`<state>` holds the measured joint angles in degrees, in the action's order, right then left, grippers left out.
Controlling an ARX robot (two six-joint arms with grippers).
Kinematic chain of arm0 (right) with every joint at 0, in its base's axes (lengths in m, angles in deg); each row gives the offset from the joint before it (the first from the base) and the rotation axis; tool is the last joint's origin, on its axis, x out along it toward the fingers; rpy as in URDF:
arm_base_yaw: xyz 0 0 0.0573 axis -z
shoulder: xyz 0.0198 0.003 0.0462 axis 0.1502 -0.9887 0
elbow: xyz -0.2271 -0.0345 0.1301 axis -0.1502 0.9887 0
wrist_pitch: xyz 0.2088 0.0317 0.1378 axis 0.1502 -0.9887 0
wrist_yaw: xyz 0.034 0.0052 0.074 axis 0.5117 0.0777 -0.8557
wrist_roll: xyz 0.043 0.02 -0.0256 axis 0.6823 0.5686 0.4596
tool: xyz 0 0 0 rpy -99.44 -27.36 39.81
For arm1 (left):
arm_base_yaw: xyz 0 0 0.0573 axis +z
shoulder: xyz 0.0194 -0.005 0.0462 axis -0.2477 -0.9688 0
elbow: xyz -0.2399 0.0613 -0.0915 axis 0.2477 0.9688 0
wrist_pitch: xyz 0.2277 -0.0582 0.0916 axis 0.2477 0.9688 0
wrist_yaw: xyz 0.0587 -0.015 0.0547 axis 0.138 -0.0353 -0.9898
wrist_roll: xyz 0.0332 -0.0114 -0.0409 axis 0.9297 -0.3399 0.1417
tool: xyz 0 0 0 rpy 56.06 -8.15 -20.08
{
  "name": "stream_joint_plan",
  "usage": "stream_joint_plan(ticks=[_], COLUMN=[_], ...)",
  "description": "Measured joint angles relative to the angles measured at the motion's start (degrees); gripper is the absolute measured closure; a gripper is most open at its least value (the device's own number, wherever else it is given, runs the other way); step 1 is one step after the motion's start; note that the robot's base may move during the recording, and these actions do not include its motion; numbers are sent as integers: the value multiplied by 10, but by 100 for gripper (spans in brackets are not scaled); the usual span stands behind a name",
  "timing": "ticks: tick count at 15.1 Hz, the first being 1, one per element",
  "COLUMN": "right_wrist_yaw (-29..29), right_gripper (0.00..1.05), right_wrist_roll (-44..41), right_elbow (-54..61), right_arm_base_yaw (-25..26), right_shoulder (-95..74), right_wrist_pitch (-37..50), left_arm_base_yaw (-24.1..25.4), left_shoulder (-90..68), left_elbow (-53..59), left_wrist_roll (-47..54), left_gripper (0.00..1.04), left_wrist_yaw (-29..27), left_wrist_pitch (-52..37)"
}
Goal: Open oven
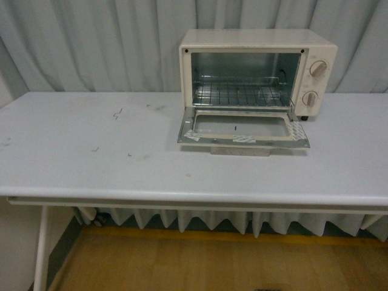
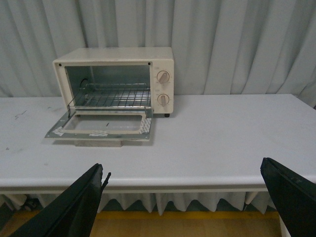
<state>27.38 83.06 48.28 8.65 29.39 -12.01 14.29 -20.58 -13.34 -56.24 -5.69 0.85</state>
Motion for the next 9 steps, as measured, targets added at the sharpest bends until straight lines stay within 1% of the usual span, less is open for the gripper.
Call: stream_joint_plan(ticks=[9], right_wrist_yaw=[0], right_gripper=[6], right_wrist_roll=[0], right_elbow=[0], right_arm_base_yaw=[0], right_shoulder=[0], right_wrist_pitch=[1], left_arm_base_yaw=[0], left_shoulder=[0], left_elbow=[0], left_wrist_roll=[0], left_gripper=[7], left_wrist_yaw=[0], left_wrist_pitch=[-2])
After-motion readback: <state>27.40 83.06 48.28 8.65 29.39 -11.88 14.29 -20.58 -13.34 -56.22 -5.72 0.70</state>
